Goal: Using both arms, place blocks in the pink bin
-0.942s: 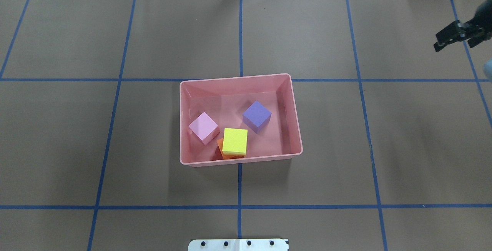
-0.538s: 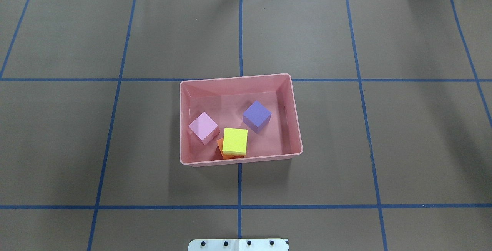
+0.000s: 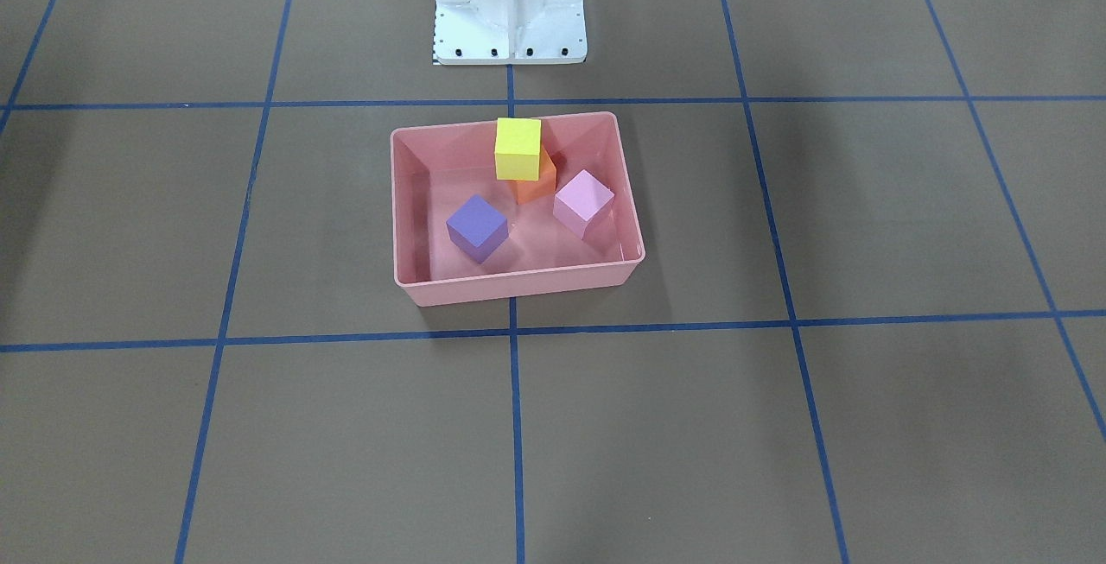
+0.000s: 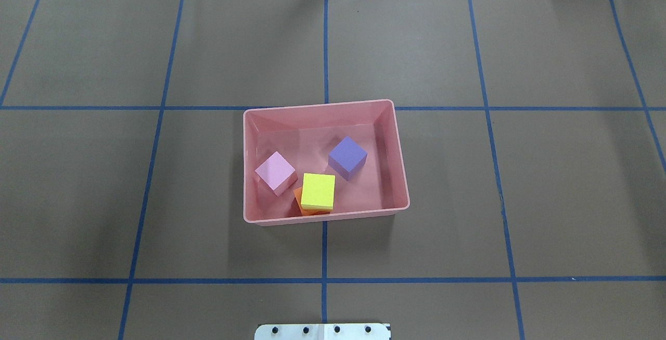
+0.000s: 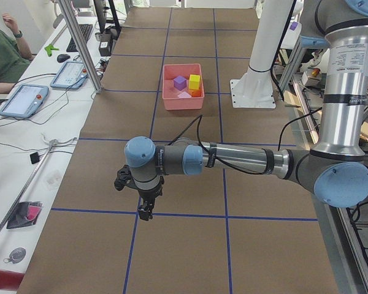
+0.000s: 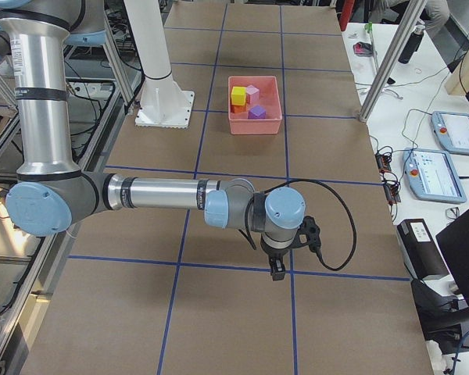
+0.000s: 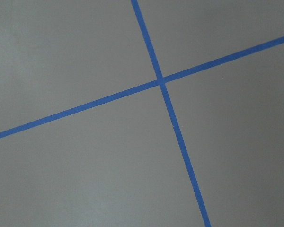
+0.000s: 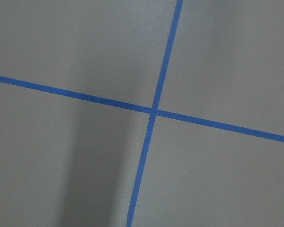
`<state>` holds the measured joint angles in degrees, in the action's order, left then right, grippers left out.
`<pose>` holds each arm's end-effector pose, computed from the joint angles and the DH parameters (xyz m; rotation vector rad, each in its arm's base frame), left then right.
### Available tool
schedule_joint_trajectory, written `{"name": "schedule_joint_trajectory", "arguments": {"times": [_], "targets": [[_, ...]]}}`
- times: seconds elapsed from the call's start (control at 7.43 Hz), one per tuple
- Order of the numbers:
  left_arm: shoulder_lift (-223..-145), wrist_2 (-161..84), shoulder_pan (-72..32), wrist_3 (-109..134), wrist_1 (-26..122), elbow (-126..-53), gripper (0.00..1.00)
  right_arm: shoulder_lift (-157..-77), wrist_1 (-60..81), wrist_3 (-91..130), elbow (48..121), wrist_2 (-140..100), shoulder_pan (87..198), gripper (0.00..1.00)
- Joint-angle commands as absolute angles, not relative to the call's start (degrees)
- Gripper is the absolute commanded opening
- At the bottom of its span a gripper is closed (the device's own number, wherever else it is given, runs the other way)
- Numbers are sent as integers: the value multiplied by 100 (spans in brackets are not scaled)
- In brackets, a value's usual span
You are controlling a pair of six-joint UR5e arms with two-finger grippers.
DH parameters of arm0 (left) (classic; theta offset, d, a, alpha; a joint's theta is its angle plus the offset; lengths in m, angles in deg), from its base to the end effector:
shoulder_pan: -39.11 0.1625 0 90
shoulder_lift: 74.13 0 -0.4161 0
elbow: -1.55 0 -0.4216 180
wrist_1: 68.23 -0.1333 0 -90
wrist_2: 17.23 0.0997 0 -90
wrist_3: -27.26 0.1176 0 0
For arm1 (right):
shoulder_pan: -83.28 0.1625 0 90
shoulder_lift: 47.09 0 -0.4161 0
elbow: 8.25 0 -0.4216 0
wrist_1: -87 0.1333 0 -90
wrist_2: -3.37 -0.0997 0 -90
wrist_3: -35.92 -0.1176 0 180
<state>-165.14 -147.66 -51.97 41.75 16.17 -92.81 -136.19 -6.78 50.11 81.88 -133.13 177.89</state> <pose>-0.0669 -0.5253 0.6290 0.0920 0.7012 0.2228 0.0899 -0.5182 0.6566 0.0879 -0.8086 -0.1384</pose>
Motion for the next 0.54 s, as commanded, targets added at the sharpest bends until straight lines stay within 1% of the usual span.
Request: {"name": "schedule_joint_trajectory", "arguments": {"times": [0.0,0.13,0.4], "targets": [[-16466,-14775,-5177,3625,1773,-9345,100,-13831,-686,5016,8183,-13321,17951,100],[-16457,-14784,-5177,3570,1782,-9354,100,-13989,-678,5033,8218,-13321,17969,100],[-16457,-14784,-5159,3561,1782,-9354,100,-13999,-669,4711,8384,-13330,17961,100]]}}
